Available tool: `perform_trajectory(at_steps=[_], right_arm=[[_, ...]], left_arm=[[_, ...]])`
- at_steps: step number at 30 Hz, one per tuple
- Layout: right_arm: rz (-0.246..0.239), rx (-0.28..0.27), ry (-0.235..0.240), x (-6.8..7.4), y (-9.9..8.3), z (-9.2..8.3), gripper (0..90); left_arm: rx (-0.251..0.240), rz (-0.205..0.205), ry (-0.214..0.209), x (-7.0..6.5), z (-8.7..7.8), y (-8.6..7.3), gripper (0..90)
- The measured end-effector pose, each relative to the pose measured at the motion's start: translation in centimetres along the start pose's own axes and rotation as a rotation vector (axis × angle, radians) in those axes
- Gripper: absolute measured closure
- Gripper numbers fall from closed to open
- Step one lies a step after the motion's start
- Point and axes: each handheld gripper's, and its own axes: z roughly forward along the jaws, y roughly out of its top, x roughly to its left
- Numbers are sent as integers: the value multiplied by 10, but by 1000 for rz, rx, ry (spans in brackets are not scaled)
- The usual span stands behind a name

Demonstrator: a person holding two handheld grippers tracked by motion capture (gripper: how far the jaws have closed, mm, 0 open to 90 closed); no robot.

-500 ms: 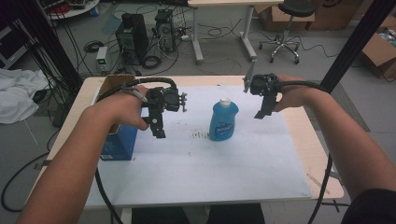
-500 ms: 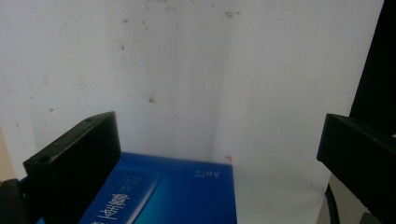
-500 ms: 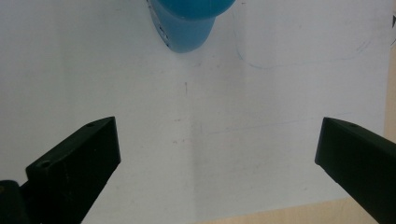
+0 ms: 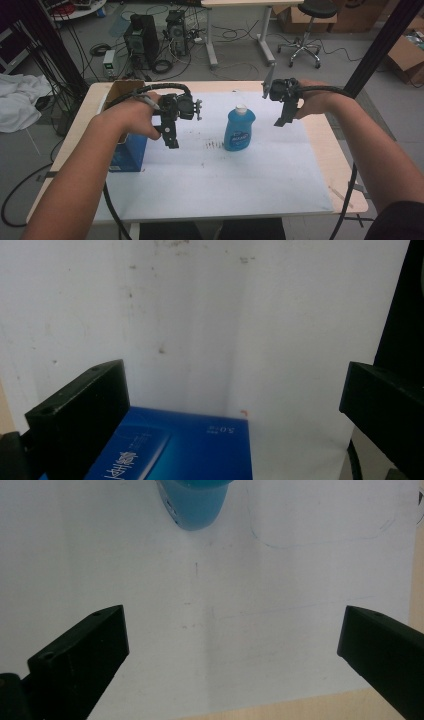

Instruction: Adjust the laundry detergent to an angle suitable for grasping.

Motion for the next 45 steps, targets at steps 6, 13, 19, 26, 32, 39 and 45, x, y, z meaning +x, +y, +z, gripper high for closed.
perform_trajectory(at_steps=[6, 13, 19, 26, 32, 39, 45], right_arm=[[-7, -23, -2, -3, 1, -4, 0], [-33, -71, -5, -4, 10, -15, 0], [-69, -76, -6, -2, 20, -23, 0], [-132, -97, 1, 3, 40, -33, 0], [-181, -85, 10, 8, 57, -33, 0], [-222, -67, 22, 11, 73, -27, 0], [-229, -52, 34, 9, 80, -17, 0]], left_arm=[[-5, -13, 7, -1, -3, -4, 1], [-8, -29, 5, -3, -4, -7, 1], [-1, -35, 6, -5, -3, -9, 1], [3, -46, 10, -8, -7, -12, 1], [3, -46, 15, -10, -9, -13, 1], [4, -43, 17, -9, -9, -14, 1], [5, -42, 16, -10, -8, -15, 1]])
